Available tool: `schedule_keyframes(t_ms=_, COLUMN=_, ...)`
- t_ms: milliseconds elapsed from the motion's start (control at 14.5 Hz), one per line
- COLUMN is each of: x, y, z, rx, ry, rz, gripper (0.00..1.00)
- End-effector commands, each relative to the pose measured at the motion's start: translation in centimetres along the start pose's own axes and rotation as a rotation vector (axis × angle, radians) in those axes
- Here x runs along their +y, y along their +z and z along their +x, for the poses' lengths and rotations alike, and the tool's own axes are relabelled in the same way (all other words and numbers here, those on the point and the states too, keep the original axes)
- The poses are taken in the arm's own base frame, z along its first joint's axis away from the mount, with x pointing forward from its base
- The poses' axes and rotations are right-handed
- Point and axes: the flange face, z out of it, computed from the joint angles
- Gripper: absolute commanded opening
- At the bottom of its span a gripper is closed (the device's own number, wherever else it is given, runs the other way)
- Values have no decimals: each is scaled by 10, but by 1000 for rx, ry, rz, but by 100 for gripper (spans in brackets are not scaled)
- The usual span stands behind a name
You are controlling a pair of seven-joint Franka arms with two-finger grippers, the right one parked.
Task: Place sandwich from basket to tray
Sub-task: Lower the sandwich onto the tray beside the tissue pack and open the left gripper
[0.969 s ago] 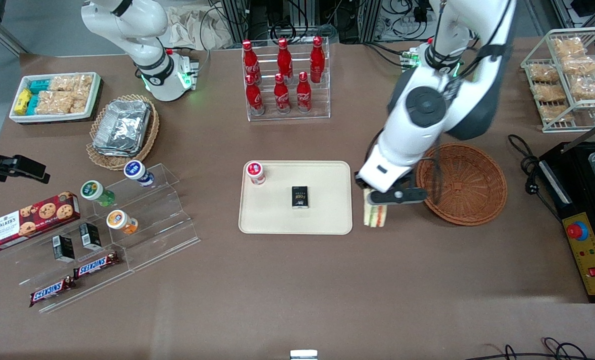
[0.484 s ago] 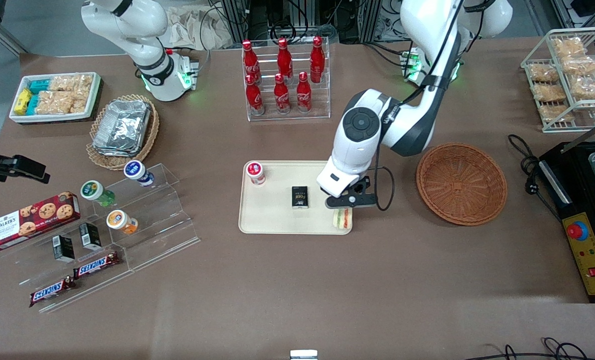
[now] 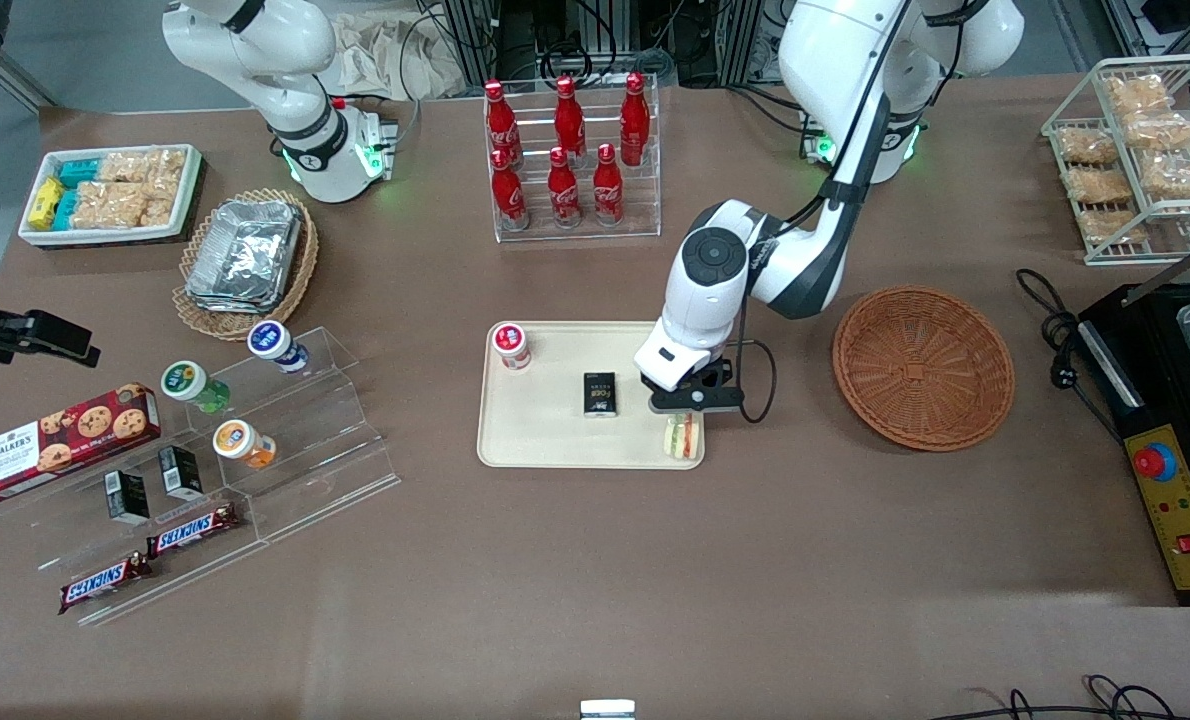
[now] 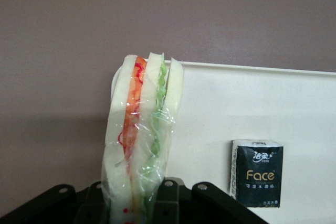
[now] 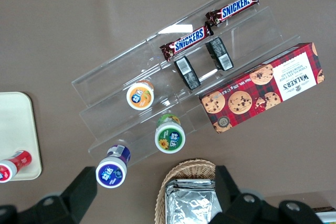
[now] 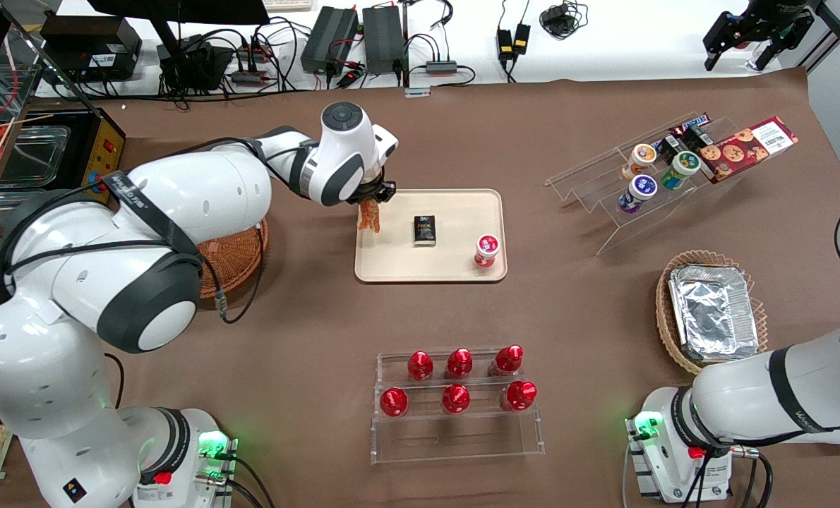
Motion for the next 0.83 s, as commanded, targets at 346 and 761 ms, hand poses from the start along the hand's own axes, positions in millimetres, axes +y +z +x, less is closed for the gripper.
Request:
schedule_keyframes(t_ms=346, x=9, y=41, z=-25, rx=24, ry=-17, rz=-11, gripper=0)
schedule_keyframes(t_ms=761, x=2, y=49, z=-31, rx=16, ry=-20, rz=-1, gripper=91)
